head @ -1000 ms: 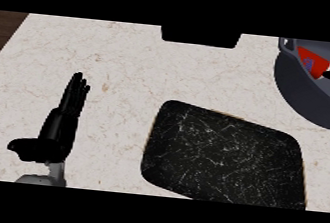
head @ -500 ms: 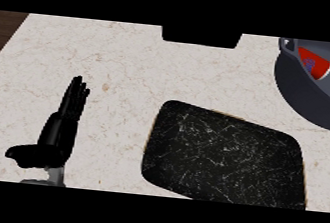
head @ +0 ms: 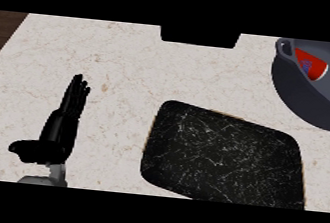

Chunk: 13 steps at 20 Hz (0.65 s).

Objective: Pick the can from the tray and place it in the pot

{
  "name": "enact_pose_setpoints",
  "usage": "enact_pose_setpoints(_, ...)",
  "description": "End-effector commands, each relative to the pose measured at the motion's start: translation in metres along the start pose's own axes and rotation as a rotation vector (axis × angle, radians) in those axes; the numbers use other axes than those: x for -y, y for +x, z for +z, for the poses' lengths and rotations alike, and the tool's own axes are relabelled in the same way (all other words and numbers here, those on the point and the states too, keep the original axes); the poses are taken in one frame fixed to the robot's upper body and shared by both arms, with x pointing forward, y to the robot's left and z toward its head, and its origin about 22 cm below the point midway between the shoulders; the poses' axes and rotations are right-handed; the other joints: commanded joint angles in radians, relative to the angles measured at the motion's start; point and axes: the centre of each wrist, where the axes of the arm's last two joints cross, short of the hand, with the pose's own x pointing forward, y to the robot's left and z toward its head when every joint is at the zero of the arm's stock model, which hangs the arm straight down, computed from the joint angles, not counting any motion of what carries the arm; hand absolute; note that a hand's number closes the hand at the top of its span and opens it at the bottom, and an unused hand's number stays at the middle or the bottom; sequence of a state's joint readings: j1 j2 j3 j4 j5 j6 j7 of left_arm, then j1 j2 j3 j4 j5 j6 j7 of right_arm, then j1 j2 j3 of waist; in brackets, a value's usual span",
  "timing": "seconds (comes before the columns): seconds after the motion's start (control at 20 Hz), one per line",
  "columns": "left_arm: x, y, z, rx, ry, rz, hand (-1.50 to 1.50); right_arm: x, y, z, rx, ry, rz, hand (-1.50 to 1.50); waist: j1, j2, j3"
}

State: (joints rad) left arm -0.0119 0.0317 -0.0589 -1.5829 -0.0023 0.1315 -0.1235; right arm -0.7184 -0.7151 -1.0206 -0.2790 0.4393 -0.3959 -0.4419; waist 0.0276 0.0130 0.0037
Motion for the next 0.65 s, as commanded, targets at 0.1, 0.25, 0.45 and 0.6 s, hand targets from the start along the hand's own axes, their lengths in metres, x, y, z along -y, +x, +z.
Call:
enact_pose_setpoints(0.1,-0.011,0.000,-0.004,-0.003,-0.007,0.010,0.00,0.027,-0.015,-0.003,0.011,-0.026,0.027,-1.50,0.002,0.000,0.000)
enact_pose_setpoints(0.25,0.011,-0.004,0.003,0.002,-0.007,-0.017,0.00,0.051,-0.023,-0.007,0.020,-0.073,-0.025,-1.50,-0.008,-0.004,0.000)
enact_pose_setpoints(0.45,0.006,0.013,-0.012,-0.007,-0.005,-0.015,0.00,0.061,-0.028,-0.007,0.005,-0.147,-0.027,-1.50,-0.007,-0.003,0.000)
enact_pose_setpoints(0.6,-0.003,0.007,-0.001,0.002,0.005,0.004,0.00,0.070,-0.026,-0.011,0.002,-0.190,-0.048,-1.50,-0.008,-0.005,-0.001)
